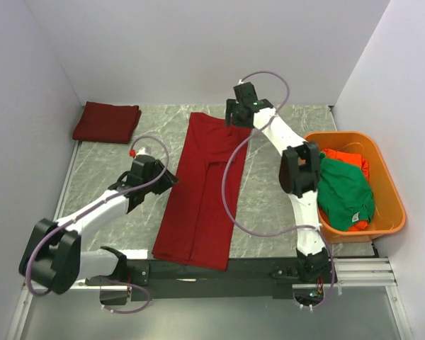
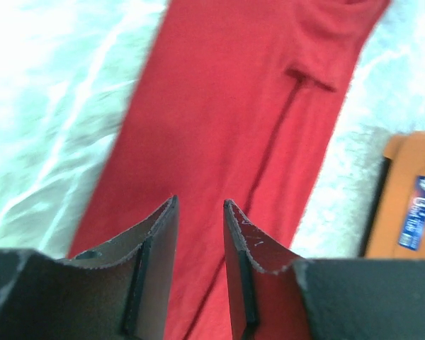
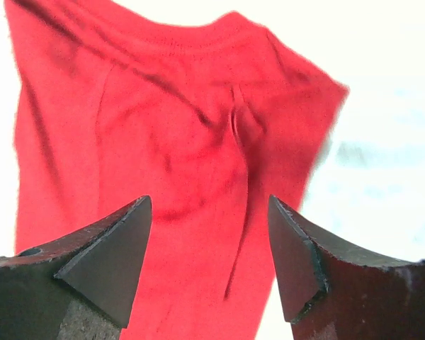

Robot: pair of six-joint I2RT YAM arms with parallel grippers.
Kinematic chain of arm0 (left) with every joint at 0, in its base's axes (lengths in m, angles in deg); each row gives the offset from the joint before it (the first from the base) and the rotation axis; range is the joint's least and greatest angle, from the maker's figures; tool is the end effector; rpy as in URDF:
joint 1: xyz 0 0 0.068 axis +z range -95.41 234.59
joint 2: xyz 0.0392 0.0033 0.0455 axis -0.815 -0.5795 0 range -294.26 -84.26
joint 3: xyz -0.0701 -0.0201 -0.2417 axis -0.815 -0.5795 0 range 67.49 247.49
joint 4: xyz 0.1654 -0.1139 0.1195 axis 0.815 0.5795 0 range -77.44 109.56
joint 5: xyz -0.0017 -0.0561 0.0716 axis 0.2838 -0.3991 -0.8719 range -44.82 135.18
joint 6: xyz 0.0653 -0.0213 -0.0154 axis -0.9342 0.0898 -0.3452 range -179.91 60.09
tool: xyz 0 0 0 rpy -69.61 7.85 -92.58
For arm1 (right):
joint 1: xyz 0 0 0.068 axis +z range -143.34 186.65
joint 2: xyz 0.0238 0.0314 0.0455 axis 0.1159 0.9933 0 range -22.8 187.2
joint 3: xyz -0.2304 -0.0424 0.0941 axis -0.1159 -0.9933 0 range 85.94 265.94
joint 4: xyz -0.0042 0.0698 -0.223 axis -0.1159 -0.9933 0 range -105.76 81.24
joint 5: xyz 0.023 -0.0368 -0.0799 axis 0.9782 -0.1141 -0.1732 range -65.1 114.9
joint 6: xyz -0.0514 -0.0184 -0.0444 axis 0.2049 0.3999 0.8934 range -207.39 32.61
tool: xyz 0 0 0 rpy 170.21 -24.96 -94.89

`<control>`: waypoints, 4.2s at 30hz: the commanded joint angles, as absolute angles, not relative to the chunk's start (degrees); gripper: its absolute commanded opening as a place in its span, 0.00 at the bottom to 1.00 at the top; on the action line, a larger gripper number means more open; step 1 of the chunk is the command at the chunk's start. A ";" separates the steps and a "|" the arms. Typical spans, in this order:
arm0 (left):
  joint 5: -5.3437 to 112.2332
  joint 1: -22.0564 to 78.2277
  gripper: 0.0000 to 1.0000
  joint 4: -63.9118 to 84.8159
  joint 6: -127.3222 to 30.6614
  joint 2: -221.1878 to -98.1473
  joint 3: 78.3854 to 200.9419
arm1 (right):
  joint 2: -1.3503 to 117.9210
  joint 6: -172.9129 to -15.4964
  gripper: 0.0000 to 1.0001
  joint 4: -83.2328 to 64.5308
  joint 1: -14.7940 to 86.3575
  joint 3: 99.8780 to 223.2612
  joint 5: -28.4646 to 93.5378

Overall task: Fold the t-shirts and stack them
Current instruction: Fold the tshirt

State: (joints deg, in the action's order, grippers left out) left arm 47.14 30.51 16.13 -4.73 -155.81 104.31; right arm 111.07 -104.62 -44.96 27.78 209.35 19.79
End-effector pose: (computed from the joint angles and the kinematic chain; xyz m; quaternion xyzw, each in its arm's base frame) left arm 0.2342 -0.1068 0.1891 -0.2341 0.8689 -0.2898 0.3259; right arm 0.4691 0.1758 0.2131 -0.0151 0.9284 0.0821 0.3621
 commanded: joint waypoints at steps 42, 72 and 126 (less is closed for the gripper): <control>30.24 11.17 0.37 39.79 15.77 -134.98 85.60 | 40.84 -145.48 0.68 -20.71 67.03 108.00 42.12; 30.59 11.17 0.39 45.07 11.11 -127.42 91.14 | 46.46 -163.77 0.24 -5.59 71.78 101.40 38.52; 40.01 -10.10 0.01 50.87 22.10 -126.89 91.04 | 21.68 -149.53 0.00 -36.70 68.70 107.38 39.84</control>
State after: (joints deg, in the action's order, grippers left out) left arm 42.53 -9.75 48.04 23.35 -128.14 86.59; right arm 21.85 -148.64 -35.43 68.02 105.07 41.91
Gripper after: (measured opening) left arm 0.023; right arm 0.016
